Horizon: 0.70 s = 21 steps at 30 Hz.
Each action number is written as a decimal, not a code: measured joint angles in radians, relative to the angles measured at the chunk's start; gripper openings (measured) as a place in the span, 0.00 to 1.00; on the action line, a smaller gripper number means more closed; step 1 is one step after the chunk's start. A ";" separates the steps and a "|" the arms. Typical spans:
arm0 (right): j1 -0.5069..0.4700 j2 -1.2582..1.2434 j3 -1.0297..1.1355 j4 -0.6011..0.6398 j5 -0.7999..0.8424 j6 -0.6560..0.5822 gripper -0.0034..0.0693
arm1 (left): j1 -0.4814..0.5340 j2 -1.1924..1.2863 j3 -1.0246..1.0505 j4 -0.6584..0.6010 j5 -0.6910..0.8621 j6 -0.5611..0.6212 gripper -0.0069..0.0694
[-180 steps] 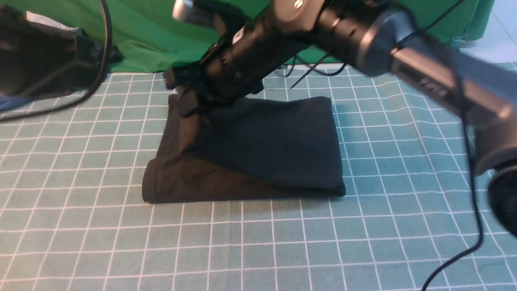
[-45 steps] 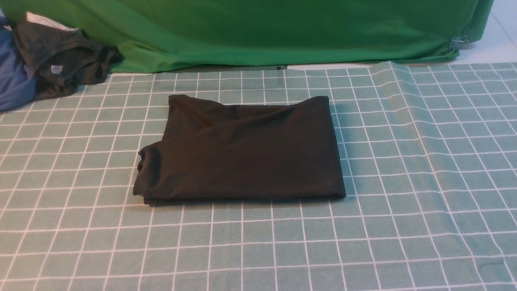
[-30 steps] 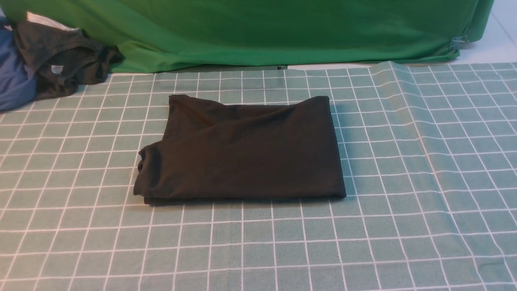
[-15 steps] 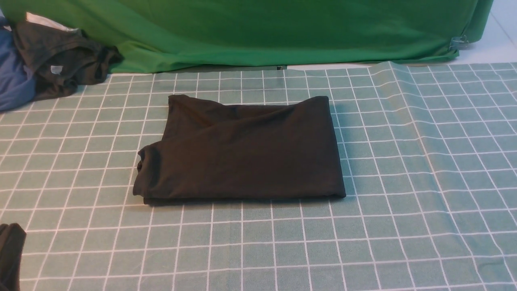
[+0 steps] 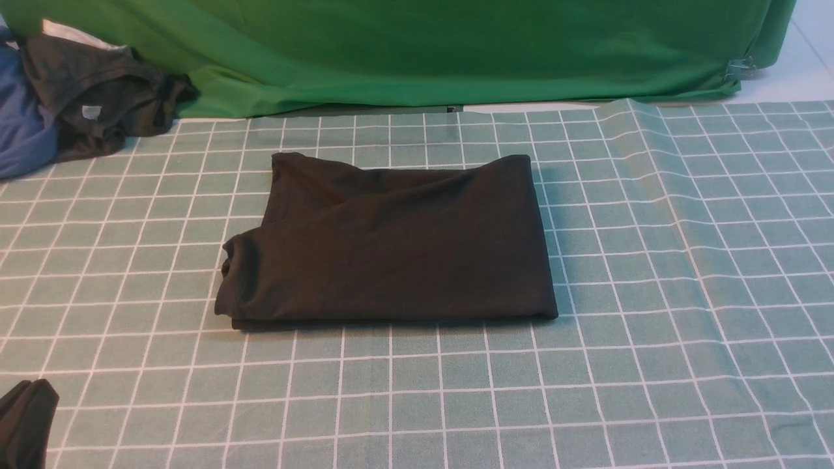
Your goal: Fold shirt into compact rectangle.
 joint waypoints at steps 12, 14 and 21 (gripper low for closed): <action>0.000 0.000 0.000 0.000 -0.001 0.000 0.37 | 0.000 0.000 0.000 0.057 0.000 0.000 0.11; 0.000 0.000 0.000 0.000 -0.001 0.000 0.37 | 0.000 0.000 0.000 0.058 0.000 0.000 0.11; 0.000 0.000 0.000 0.000 -0.001 0.000 0.38 | 0.000 0.000 0.000 0.059 0.000 0.000 0.11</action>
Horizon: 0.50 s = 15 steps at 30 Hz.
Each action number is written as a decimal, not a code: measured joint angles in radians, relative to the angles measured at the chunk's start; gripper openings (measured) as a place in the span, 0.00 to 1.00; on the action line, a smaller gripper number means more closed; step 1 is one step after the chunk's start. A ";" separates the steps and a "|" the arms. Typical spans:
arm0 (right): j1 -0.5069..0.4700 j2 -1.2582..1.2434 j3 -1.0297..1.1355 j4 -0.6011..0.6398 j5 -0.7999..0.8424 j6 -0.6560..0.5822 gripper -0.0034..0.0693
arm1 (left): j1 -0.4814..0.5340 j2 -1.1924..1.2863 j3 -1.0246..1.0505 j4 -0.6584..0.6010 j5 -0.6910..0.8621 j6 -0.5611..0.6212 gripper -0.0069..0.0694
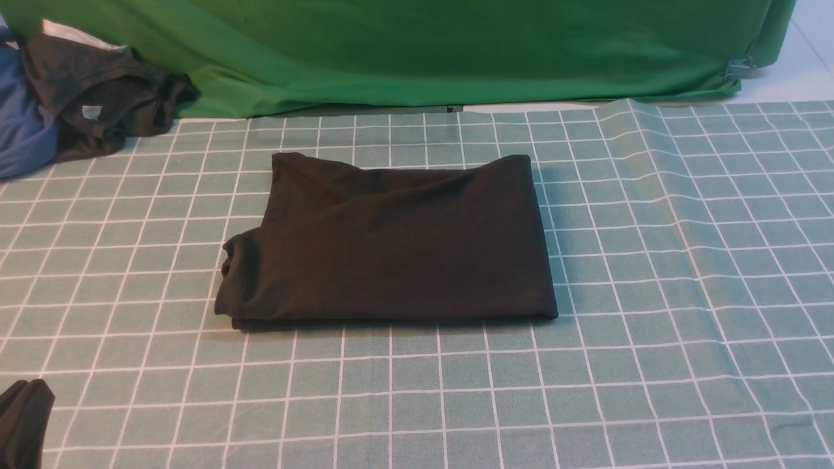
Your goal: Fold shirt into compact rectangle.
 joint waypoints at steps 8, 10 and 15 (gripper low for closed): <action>-0.020 -0.009 0.034 0.000 0.081 -0.028 0.38 | 0.000 0.000 0.000 0.000 0.000 0.000 0.11; -0.066 -0.012 0.075 0.000 0.095 -0.036 0.38 | 0.000 0.000 0.000 0.008 0.000 0.000 0.11; -0.228 -0.013 0.242 0.000 0.105 -0.053 0.38 | 0.000 0.000 0.000 0.008 0.000 0.000 0.11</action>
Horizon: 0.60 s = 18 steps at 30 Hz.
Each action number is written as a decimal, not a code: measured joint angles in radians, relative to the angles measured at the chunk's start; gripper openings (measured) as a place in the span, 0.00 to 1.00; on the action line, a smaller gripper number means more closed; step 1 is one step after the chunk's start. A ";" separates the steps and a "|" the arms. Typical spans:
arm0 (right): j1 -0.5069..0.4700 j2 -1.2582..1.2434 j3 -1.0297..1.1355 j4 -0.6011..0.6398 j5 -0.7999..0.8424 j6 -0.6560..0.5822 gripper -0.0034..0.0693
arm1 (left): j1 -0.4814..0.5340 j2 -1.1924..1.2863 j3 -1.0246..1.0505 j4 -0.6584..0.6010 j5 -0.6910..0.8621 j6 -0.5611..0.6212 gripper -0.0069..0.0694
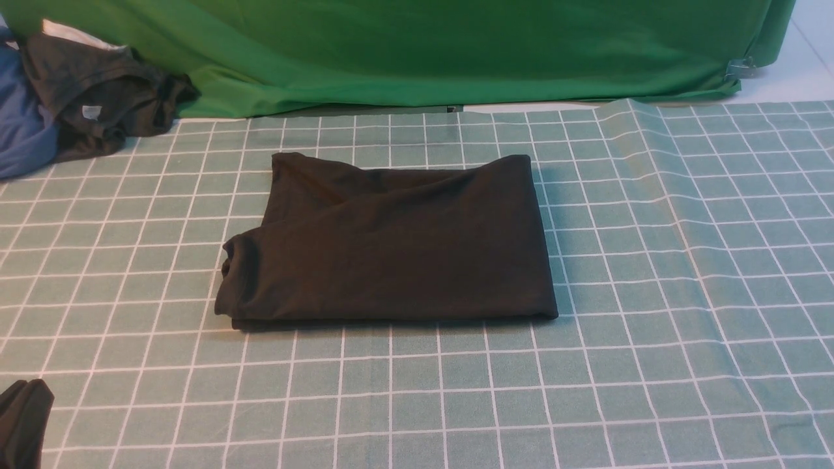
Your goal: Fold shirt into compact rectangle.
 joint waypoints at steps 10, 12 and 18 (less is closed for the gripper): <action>-0.213 -0.065 0.305 -0.009 0.128 -0.011 0.38 | 0.000 0.000 0.000 0.000 -0.001 0.001 0.11; -0.212 -0.069 0.307 -0.011 0.135 -0.024 0.38 | 0.000 0.000 0.000 0.000 0.001 0.001 0.11; -0.212 -0.069 0.307 -0.016 0.138 -0.029 0.38 | 0.000 0.000 0.000 0.000 0.000 0.003 0.11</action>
